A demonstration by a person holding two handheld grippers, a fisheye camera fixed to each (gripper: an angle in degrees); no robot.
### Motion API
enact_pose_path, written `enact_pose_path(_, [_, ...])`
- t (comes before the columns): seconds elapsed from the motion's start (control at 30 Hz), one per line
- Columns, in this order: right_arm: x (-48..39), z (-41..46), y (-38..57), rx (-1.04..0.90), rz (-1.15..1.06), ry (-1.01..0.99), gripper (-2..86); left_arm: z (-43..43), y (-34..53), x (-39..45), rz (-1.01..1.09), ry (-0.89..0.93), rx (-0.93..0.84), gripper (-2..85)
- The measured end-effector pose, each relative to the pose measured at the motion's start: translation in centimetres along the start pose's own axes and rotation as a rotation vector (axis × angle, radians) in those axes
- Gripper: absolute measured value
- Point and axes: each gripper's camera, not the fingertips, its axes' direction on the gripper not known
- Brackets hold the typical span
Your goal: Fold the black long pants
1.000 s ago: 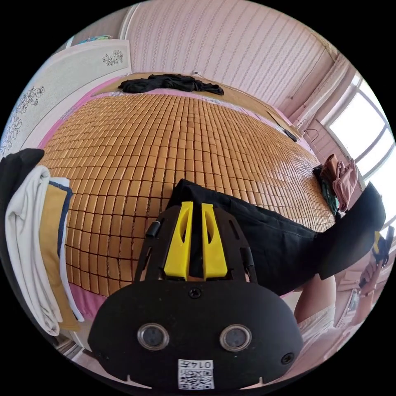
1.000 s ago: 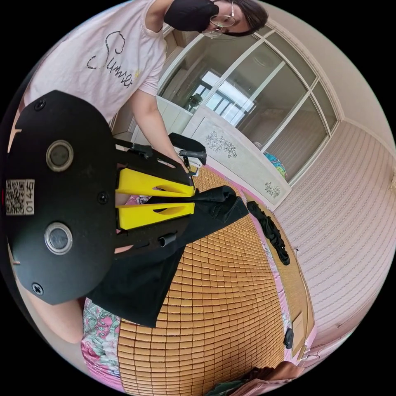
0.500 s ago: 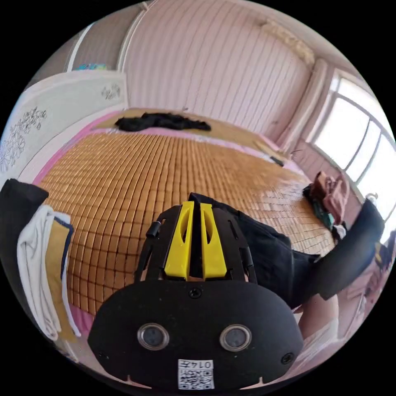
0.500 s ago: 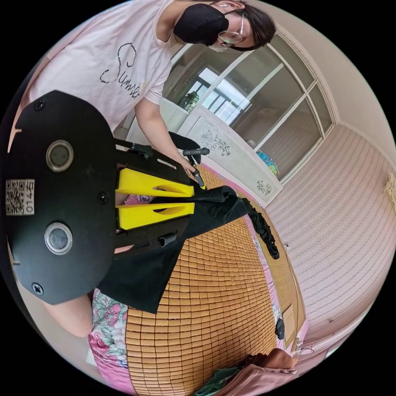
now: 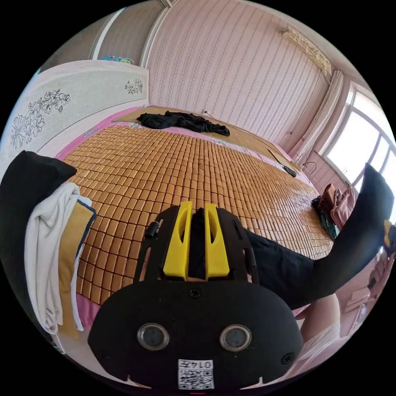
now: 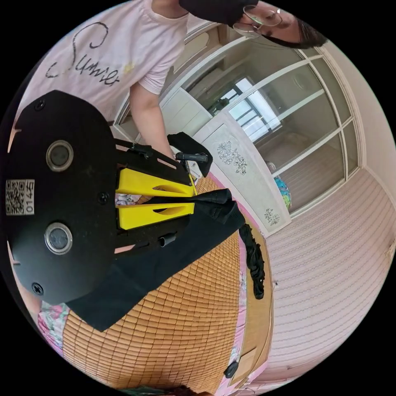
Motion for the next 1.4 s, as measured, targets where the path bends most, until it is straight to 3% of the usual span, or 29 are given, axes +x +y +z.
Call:
enact_pose_path(0.1, [0.9,10.5,-2.2,-0.139,0.050,0.015,4.9,-2.6,1.3,-1.1,0.000,-0.046,0.008,6.0])
enact_pose_path(0.17, [2.6,18.0,-1.0,-0.408,0.099,0.062,7.9,-2.9,2.3,-1.6,-0.009,-0.077,-0.007,6.4])
enact_pose_path(0.23, [3.9,19.2,0.9,-0.475,0.130,0.047,8.6,-2.1,3.1,-1.8,-0.011,-0.083,-0.055,6.9])
enact_pose_path(0.4, [9.6,12.6,6.3,-0.453,0.214,0.162,11.8,2.8,3.8,-1.3,-0.073,0.011,-0.146,11.2])
enact_pose_path(0.57, [18.1,3.1,12.5,-0.359,0.607,0.492,16.1,8.9,3.2,-0.7,-0.138,-0.027,-0.352,13.1])
enact_pose_path(0.63, [20.2,2.4,14.3,-0.374,0.734,0.510,16.2,9.8,3.4,-0.9,-0.167,-0.017,-0.371,12.7])
enact_pose_path(0.77, [23.6,4.6,16.3,-0.430,0.883,0.269,12.0,10.4,3.6,0.0,-0.084,0.029,-0.402,9.1])
enact_pose_path(0.97, [25.0,3.6,13.6,-0.431,0.762,0.171,4.5,10.5,5.0,2.3,0.025,-0.009,-0.424,4.4])
enact_pose_path(1.1, [26.3,1.2,11.0,-0.408,0.677,0.162,3.3,10.0,7.6,2.9,-0.110,0.105,-0.510,4.2])
enact_pose_path(1.23, [28.7,-1.0,9.8,-0.400,0.686,0.287,3.6,8.3,11.9,6.2,-0.053,0.194,-0.556,4.3])
enact_pose_path(1.4, [29.5,-1.8,11.2,-0.464,0.745,0.556,0.9,4.5,13.3,9.3,0.067,0.086,-0.491,0.4])
